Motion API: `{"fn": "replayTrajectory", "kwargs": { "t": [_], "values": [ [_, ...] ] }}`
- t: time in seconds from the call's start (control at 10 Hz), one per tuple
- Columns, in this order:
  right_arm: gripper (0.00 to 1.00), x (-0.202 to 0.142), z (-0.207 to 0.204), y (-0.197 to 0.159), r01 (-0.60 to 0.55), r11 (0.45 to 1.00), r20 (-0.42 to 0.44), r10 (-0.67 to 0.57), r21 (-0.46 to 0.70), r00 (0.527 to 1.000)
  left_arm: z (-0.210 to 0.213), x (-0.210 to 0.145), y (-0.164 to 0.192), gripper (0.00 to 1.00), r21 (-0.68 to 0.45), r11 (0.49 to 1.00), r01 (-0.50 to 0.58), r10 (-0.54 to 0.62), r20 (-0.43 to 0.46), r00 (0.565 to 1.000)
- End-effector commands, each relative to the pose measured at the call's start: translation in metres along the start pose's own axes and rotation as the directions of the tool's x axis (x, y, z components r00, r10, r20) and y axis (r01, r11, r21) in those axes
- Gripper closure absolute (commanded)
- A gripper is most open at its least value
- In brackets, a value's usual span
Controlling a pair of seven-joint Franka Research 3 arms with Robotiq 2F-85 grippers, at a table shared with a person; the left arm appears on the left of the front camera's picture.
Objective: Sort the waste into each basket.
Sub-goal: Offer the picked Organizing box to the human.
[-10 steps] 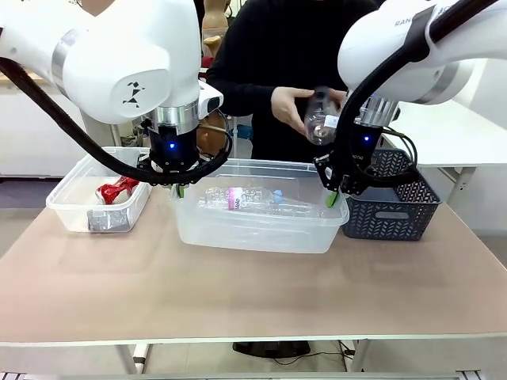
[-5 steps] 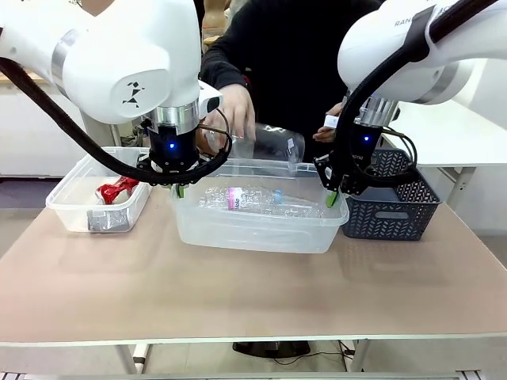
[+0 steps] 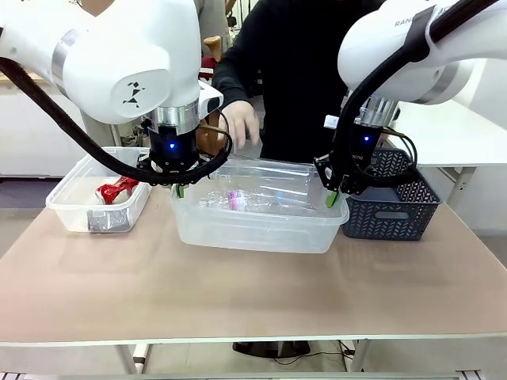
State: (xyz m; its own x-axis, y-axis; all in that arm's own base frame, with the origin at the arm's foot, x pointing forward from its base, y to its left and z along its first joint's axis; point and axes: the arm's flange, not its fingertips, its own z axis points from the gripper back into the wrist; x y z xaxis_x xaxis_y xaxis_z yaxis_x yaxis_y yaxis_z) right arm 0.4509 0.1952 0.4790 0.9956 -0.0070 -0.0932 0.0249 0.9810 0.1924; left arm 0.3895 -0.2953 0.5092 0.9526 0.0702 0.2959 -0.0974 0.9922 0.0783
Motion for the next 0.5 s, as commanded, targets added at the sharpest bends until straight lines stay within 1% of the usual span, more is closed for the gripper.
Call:
{"fn": "replayTrajectory", "kwargs": {
  "t": [0.0, 0.4],
  "values": [
    [0.95, -0.0009, 0.0072, 0.0083, -0.014, 1.0, 0.0, 0.014, 0.022, 1.0, 0.0038, -0.0007, -0.0023, 0.92, -0.006, 1.0, 0.002, -0.002, 0.001, 1.0],
    [0.95, -0.0009, 0.0072, 0.0083, -0.014, 1.0, 0.0, 0.014, 0.022, 1.0, 0.0038, -0.0007, -0.0023, 0.92, -0.006, 1.0, 0.002, -0.002, 0.001, 1.0]
  ]
}}
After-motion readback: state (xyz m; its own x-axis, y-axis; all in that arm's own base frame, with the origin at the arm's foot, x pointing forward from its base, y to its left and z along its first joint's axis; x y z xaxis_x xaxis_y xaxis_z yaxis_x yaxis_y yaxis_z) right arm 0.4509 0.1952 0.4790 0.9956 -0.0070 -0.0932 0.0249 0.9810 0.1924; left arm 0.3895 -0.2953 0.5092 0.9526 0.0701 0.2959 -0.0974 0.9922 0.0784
